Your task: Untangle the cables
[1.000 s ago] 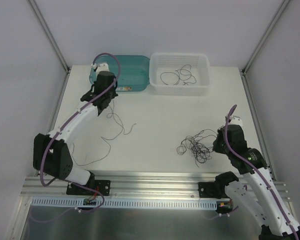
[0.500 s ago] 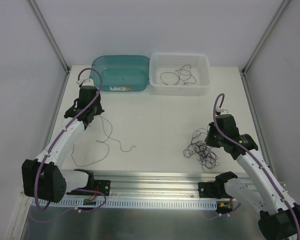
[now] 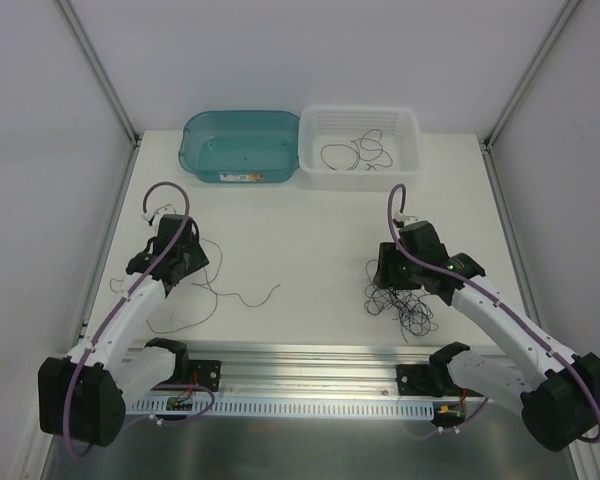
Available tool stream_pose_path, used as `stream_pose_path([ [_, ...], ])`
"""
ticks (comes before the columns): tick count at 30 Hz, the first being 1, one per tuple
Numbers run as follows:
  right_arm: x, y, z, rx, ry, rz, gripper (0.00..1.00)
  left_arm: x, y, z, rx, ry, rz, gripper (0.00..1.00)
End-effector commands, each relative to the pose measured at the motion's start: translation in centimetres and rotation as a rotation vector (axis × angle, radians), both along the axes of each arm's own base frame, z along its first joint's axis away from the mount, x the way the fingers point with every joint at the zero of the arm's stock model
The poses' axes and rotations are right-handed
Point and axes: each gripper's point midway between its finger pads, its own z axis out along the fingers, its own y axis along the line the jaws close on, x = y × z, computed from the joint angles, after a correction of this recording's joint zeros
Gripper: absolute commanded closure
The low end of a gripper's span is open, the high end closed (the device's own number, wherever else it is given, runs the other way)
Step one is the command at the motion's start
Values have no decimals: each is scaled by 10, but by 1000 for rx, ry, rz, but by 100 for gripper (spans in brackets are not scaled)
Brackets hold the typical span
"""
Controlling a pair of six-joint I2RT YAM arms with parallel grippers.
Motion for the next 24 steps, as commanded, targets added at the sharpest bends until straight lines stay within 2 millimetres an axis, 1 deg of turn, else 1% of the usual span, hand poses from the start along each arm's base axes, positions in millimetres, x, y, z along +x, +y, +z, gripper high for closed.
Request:
stream_pose_path([
  [1, 10, 19, 16, 43, -65, 52, 45, -12, 2, 6, -41, -36, 65, 56],
  [2, 7, 23, 16, 45, -65, 69, 41, -18, 2, 4, -50, -21, 74, 48],
  [3, 7, 26, 17, 51, -69, 75, 34, -21, 1, 6, -62, -31, 78, 43],
  [5, 4, 33, 19, 58, -76, 102, 26, -28, -4, 0, -100, -9, 80, 31],
  [6, 8, 30, 20, 36, -94, 89, 20, -32, -6, -2, -115, -1, 83, 19],
  [7, 7, 32, 21, 34, -97, 97, 17, -38, -10, -9, -140, 19, 79, 14],
  [8, 4, 36, 21, 33, -98, 120, 14, -40, -12, -11, -157, 26, 87, 11],
  [9, 4, 37, 24, 27, -108, 123, 10, -43, -12, -14, -163, 35, 92, 6],
  [11, 1, 40, 26, 21, -119, 143, 6, -50, -14, -25, -184, 66, 110, 4],
  [13, 0, 40, 27, 21, -129, 147, 4, -55, -16, -36, -196, 105, 123, 5],
  [14, -2, 41, 28, 25, -134, 149, 3, -56, -17, -39, -207, 117, 137, 7],
  [15, -2, 43, 29, 32, -142, 156, 3, -58, -14, -45, -191, 139, 153, 8],
  [16, -3, 43, 28, 34, -141, 155, 3, -60, -13, -49, -185, 153, 165, 13],
  [19, -6, 46, 30, 49, -152, 169, 3, -59, -11, -57, -173, 165, 181, 18],
  [20, -6, 47, 31, 52, -155, 172, 3, -54, -11, -57, -179, 149, 183, 19],
  [24, -7, 47, 29, 48, -156, 175, 3, -46, -13, -63, -190, 133, 190, 23],
])
